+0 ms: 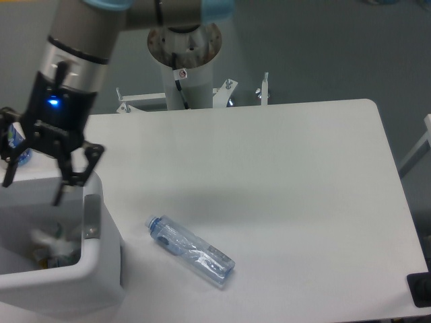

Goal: Place the trash in the trash can
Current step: 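Move the gripper back and lower it onto the clear water bottle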

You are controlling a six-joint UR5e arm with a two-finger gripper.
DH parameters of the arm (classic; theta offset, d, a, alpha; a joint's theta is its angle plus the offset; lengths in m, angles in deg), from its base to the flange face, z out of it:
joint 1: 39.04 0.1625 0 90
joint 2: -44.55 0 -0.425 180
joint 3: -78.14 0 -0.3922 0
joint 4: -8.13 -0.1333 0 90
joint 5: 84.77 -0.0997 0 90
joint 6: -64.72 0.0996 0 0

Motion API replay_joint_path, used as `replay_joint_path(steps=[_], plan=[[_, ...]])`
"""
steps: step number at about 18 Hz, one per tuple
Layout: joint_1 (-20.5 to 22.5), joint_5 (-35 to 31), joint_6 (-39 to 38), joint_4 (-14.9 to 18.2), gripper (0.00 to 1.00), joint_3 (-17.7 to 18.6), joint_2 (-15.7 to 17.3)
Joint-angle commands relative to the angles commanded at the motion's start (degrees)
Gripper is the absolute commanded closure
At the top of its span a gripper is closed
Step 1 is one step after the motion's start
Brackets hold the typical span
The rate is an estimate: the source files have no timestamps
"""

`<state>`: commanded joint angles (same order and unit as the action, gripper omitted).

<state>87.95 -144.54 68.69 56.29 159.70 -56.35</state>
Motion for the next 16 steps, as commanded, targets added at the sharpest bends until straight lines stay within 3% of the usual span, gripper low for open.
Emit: replay_joint_path(steps=[5, 9, 16], plan=[[6.33, -0.79, -2.38, 0.09, 0.00, -0.18, -0.44], [9.41, -7.63, -3.96, 0.53, 0.00, 0.18, -0.53], [10.65, -21.25, -4.14, 0.62, 0.00, 0.26, -6.76]])
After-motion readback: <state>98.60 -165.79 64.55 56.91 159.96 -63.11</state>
